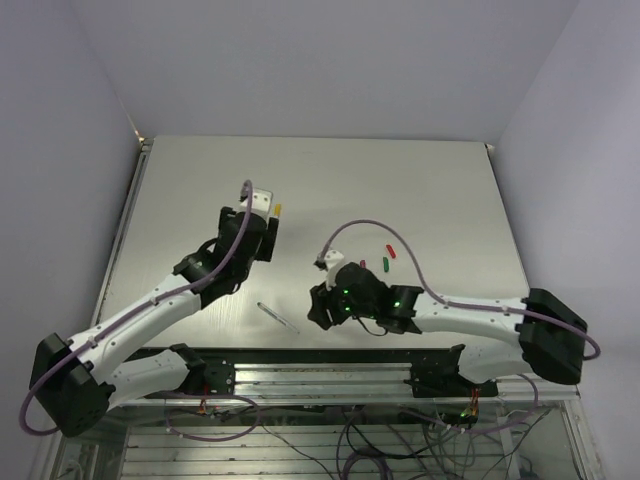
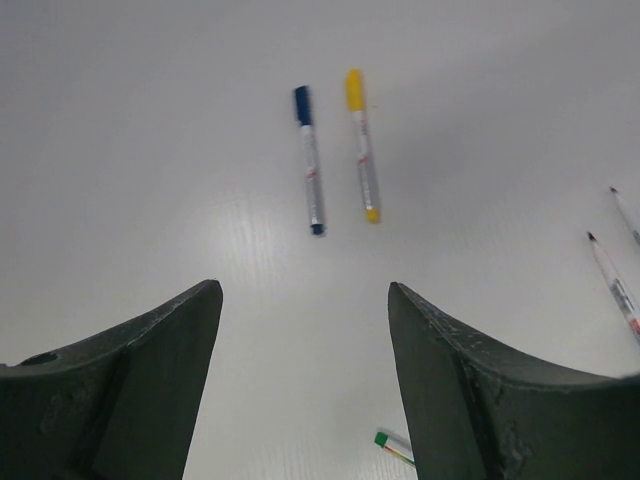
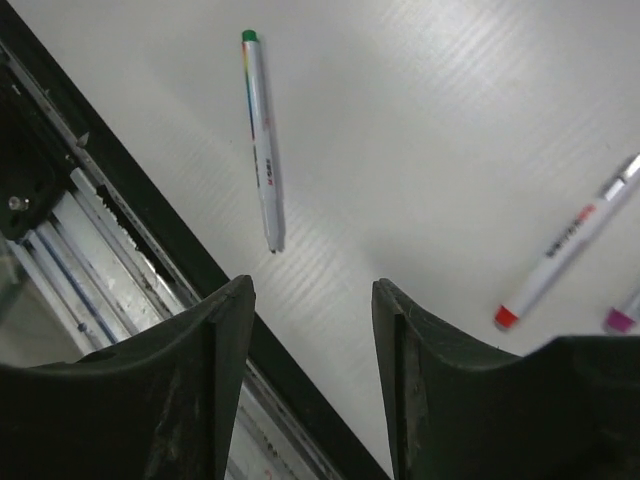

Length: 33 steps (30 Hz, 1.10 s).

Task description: Insert the pens into the pen caps

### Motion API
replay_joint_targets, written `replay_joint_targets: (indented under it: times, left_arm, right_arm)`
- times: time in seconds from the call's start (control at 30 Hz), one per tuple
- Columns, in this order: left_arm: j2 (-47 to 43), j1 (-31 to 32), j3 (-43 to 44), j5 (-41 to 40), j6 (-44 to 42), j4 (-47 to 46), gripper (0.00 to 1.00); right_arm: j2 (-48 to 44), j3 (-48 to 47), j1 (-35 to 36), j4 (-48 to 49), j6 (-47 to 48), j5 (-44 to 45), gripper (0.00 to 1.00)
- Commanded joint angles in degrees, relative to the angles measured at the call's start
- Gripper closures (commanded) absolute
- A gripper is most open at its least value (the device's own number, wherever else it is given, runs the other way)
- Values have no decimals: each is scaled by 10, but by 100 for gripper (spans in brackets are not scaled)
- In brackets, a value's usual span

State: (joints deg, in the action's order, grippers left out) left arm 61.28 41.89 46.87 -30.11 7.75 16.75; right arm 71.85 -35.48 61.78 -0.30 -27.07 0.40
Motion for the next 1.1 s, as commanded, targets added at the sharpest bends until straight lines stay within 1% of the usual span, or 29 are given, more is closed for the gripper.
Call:
replay_joint_targets:
  times: [0.0,0.23,0.4,0.57,0.87,1.07]
  left_arm:
    - [-37,3,20,-145,129,74,21]
    - [-50,2,27,-197,163,135,19]
    - [-72,1,11,-193,164,121,19]
    - [-64,1,9,-188,160,116,19]
    - [-45,1,4,-168,149,99,19]
    - [-38,1,-4,-148,142,99,19]
  right_arm:
    - [72,-56,43,22,53,66,49]
    - [176,-115,75,27,93,115,49]
    - [221,-137,83,26,111,121,49]
    - [242,-138,95,29,113,112,49]
    - [244,-137,107,35,115,97,50]
    - [271,-137,108,28,116,86,52]
